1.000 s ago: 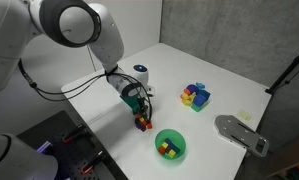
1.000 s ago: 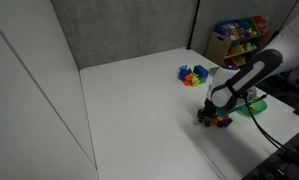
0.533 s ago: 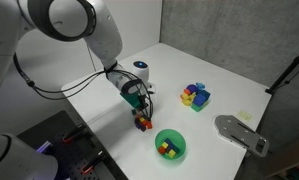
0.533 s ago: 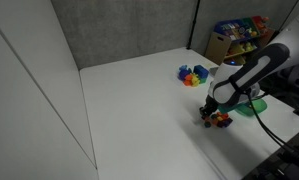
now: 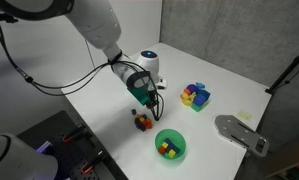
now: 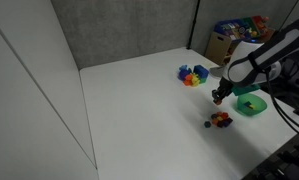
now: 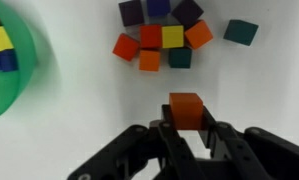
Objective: Put a small orange block in the bowl
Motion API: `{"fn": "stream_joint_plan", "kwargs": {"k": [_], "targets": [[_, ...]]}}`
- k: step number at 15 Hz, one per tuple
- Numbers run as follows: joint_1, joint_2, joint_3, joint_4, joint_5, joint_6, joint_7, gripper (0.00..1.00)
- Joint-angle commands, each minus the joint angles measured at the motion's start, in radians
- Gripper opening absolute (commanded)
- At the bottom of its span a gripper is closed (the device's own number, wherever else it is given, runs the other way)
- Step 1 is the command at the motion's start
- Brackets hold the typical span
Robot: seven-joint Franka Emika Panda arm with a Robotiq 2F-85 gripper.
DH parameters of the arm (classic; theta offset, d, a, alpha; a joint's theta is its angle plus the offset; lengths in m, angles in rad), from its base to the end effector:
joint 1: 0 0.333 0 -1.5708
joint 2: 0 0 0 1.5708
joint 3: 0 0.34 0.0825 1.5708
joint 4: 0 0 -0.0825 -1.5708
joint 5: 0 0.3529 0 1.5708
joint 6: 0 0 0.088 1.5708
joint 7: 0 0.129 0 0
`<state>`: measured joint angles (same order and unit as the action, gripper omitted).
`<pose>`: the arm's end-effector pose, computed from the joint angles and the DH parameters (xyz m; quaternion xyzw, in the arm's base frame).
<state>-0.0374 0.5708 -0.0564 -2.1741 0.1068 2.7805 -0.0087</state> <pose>0.5552 -0.0566 0.1556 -0.9960 0.0873 -0.0191 0.0037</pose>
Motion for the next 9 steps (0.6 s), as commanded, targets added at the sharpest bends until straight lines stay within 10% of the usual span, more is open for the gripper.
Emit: {"fn": "stream_joint_plan", "kwargs": {"k": [1, 9], "targets": [[-0.067, -0.069, -0.044, -0.03, -0.018, -0.046, -0.002, 0.1], [-0.236, -0.086, -0.149, -0.026, -0.009, -0.103, -0.019, 0.1]]}}
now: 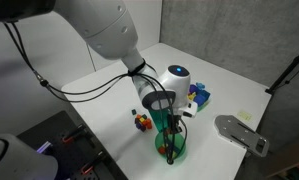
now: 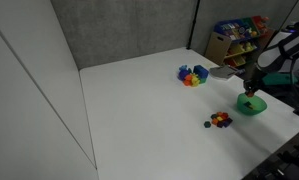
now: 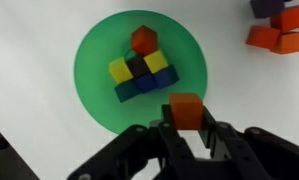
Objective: Put a small orange block in the bowl
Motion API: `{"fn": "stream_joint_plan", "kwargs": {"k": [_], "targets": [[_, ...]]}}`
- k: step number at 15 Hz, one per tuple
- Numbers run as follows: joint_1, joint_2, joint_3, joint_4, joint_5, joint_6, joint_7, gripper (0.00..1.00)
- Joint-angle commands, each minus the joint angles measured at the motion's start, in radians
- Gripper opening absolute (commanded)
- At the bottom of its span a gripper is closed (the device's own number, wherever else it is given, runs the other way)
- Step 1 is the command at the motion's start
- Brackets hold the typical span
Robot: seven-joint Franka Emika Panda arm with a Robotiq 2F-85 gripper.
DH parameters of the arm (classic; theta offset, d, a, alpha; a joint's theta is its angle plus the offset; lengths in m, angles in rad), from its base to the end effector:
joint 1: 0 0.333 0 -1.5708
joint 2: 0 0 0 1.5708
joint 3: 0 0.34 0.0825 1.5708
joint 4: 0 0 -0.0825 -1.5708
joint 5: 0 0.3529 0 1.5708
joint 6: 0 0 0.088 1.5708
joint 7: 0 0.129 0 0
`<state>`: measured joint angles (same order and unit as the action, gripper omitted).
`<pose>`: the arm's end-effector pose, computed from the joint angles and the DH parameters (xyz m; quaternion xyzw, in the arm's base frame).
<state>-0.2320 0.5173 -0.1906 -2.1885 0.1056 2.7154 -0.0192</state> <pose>0.5039 -0.2307 0.1797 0.9717 -0.2346 0.0056 0.0263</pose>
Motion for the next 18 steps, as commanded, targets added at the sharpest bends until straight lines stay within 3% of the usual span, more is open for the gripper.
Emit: {"fn": "stream_joint_plan", "kwargs": {"k": [1, 3, 8, 12, 18], "targets": [[-0.066, -0.037, -0.007, -0.012, 0.006, -0.052, -0.024, 0.54], [-0.102, -0.054, 0.012, -0.019, 0.019, -0.075, -0.055, 0.6], [-0.136, -0.159, 0.08, -0.052, 0.06, -0.209, -0.177, 0.99], [-0.077, -0.26, 0.092, -0.06, 0.044, -0.374, -0.222, 1.0], [0.063, -0.46, 0.09, -0.118, -0.083, -0.513, -0.147, 1.0]]}}
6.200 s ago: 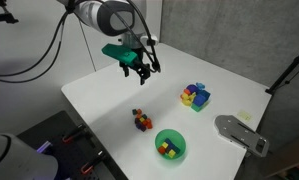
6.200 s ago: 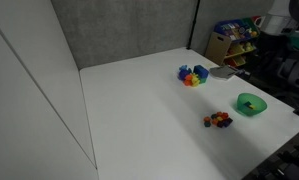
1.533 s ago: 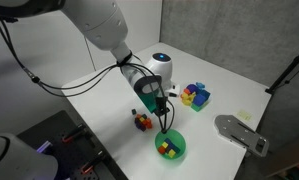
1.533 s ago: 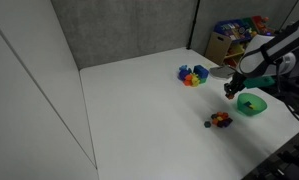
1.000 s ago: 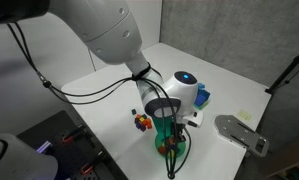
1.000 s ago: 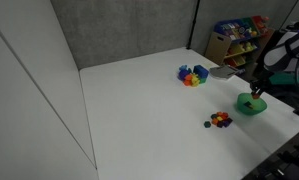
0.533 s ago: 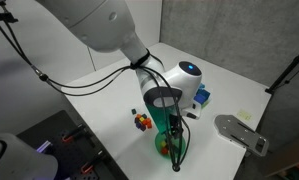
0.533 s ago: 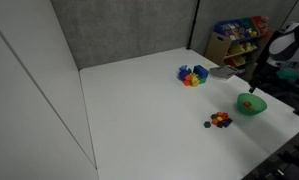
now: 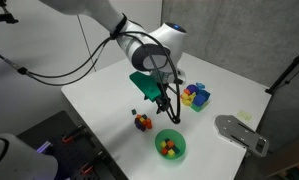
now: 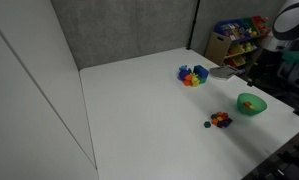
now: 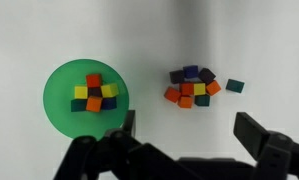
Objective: Put a small orange block in the bowl
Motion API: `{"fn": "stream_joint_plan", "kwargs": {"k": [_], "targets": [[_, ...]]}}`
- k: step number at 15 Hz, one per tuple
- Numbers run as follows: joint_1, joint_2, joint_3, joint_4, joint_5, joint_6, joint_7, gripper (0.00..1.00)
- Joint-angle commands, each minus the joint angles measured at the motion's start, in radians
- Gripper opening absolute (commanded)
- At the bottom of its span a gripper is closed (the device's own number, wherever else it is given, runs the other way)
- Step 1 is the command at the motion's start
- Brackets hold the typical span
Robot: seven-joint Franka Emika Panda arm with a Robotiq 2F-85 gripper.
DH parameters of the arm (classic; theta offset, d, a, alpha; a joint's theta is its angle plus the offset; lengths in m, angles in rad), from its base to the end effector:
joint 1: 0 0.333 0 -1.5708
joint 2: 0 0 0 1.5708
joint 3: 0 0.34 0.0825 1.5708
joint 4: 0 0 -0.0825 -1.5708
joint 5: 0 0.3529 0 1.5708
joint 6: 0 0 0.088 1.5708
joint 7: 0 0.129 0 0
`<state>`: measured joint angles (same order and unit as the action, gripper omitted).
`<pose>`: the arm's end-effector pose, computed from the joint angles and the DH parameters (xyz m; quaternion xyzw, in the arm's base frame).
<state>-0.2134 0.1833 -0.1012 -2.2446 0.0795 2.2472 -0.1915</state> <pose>0.4766 -0.1511 0.2973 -0.9918 0.0887 0.0818 0.0412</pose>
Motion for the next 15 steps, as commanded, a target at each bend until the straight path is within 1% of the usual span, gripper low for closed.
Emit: {"fn": "stream_joint_plan", "kwargs": {"k": [1, 5, 8, 10, 12, 13, 15], "targets": [[0.061, -0.163, 0.004, -0.074, -0.073, -0.057, 0.028, 1.0], [0.109, -0.318, 0.019, -0.124, -0.117, -0.081, 0.042, 1.0], [0.128, -0.415, 0.031, -0.134, -0.115, -0.125, 0.055, 1.0], [0.136, -0.452, 0.036, -0.13, -0.112, -0.153, 0.065, 1.0], [0.14, -0.459, 0.039, -0.121, -0.115, -0.183, 0.069, 1.0], [0.142, -0.436, 0.029, -0.113, -0.098, -0.157, 0.041, 1.0], [0.144, -0.442, 0.029, -0.113, -0.098, -0.162, 0.042, 1.0]]}}
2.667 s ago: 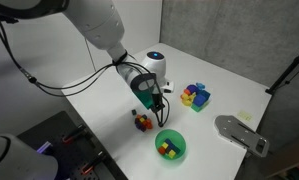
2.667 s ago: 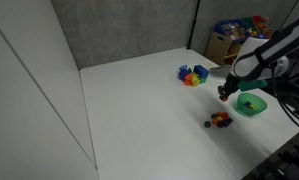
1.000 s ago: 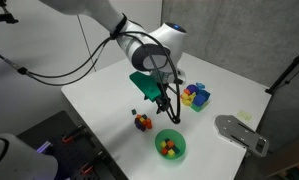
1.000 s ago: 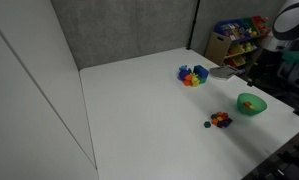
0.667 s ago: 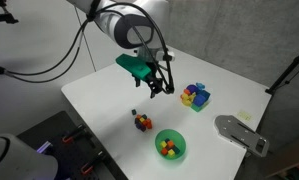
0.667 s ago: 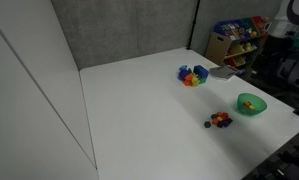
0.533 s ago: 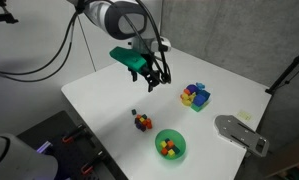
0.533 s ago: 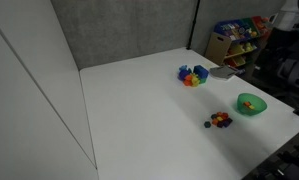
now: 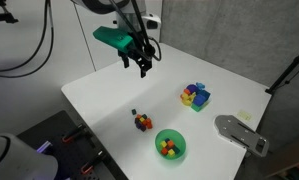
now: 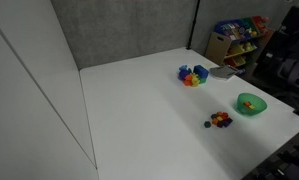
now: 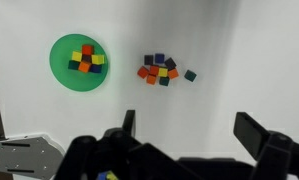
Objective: Put a small orange block in the bowl
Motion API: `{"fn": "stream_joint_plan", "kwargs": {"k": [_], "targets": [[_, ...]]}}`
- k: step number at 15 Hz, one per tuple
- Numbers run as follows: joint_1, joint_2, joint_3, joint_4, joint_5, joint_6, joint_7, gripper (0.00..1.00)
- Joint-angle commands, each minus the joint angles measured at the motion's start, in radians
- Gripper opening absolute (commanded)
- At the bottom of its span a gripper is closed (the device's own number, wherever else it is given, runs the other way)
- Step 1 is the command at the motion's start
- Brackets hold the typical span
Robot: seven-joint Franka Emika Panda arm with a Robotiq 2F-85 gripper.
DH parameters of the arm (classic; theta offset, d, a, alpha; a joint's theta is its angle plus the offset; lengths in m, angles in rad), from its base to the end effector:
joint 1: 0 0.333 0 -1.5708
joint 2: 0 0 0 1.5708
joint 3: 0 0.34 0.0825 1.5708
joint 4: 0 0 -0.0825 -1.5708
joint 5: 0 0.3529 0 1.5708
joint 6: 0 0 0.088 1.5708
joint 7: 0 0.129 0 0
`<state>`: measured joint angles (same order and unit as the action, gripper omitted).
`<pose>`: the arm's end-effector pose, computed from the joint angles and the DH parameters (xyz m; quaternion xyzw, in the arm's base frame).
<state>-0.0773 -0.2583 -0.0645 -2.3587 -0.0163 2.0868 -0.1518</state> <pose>0.4209 -0.0622 0.4453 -0.9999 -0.0102 0.0068 0.0022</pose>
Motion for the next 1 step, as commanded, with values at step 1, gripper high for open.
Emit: {"fn": "stream_joint_plan", "kwargs": {"k": [1], "targets": [[0.008, 0.003, -0.008, 0.001, -0.002, -0.001, 0.002, 1.0]]}}
